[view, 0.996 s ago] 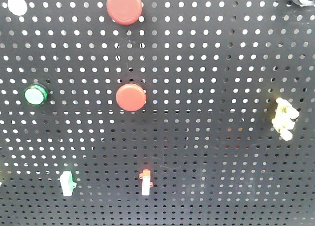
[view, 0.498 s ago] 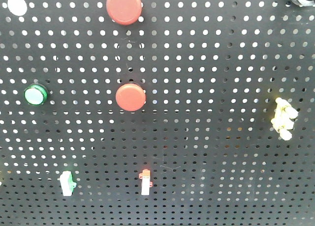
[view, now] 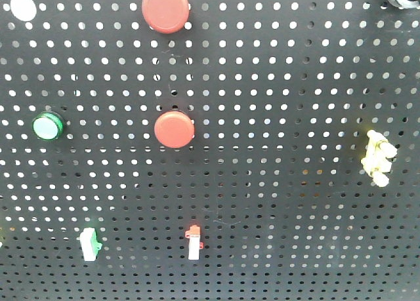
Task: Rotate knob clockwise with right arm
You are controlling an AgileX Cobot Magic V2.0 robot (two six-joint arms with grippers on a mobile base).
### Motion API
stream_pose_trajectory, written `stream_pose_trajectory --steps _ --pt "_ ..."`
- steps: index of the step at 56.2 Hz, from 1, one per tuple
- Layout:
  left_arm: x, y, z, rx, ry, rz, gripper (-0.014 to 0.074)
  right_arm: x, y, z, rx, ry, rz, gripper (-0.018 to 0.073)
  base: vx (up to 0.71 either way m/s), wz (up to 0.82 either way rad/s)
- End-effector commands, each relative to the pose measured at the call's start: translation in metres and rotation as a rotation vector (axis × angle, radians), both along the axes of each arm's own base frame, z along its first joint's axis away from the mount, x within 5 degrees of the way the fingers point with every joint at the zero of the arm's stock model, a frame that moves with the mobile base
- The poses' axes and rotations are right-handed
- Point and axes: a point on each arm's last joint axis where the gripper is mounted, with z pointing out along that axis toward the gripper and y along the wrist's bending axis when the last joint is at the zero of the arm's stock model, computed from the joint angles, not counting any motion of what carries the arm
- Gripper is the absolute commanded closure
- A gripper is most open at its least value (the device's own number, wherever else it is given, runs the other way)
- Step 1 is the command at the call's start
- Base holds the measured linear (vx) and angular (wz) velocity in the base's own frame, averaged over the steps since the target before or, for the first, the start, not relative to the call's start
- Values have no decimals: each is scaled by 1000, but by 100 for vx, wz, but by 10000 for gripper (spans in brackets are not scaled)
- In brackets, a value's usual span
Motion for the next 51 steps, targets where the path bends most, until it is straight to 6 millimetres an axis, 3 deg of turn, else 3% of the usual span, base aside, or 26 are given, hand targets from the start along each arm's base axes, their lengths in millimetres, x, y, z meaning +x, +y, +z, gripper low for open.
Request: stream_pose_trajectory --steps 1,5,11,21,38,44,51 --pt "0 0 -2 -14 -67 3 603 3 20 20 -118 -122 86 566 0 0" --pt "0 0 -2 -14 -67 3 603 6 37 24 -219 -155 146 566 0 0" --pt "0 0 -2 -14 -67 3 603 5 45 30 -252 -176 177 566 0 0" --pt "0 0 -2 -14 -67 3 603 0 39 38 -324 -241 126 535 0 0" --pt "0 0 -2 -14 -67 3 603 -2 30 47 -464 -247 34 298 0 0" --pt "0 0 -2 -14 -67 3 603 1 29 50 -430 -203 20 245 0 0" --pt "0 0 -2 -14 -67 3 603 11 28 57 -376 -119 -20 244 0 0"
